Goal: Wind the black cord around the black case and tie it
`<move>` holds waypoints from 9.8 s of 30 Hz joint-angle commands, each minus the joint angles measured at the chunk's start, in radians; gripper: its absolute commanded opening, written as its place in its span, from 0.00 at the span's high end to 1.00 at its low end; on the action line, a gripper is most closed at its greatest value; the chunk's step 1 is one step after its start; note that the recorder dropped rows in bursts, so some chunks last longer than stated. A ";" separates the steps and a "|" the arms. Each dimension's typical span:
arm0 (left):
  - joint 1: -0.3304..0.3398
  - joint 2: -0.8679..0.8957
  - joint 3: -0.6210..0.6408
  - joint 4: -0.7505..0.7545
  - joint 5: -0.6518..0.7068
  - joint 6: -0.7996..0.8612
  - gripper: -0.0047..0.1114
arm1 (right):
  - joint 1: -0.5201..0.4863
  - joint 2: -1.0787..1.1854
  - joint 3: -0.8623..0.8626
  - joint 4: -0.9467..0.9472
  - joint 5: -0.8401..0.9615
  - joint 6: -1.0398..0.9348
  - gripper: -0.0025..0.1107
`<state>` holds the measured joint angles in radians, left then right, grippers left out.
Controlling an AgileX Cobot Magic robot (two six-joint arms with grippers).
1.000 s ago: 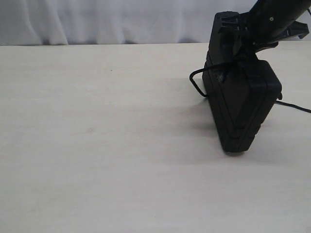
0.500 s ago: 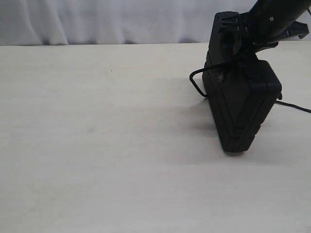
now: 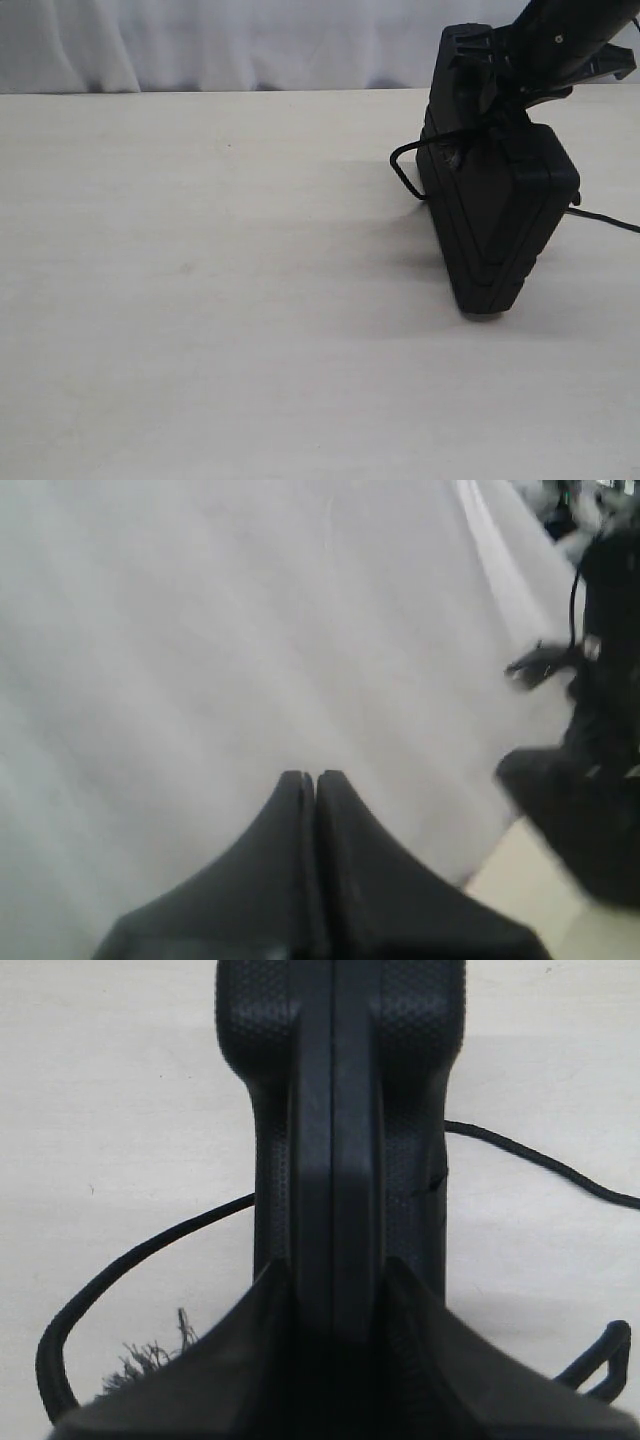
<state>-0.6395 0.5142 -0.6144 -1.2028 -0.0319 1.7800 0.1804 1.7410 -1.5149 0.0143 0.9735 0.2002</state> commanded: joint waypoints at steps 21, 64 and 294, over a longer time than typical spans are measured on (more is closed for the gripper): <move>0.520 -0.280 0.324 1.203 -0.005 -0.005 0.96 | -0.004 -0.011 -0.015 0.004 -0.034 -0.005 0.94; 0.627 -0.514 0.444 1.253 -0.139 -0.005 0.96 | -0.004 -0.011 -0.015 0.004 -0.037 -0.005 0.94; 0.605 -0.514 0.614 1.245 0.340 -1.807 0.96 | -0.004 -0.011 -0.015 -0.007 -0.046 -0.005 0.94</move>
<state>-0.0273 0.0016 -0.0028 0.0424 0.3133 -0.0230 0.1804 1.7410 -1.5149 0.0143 0.9735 0.2002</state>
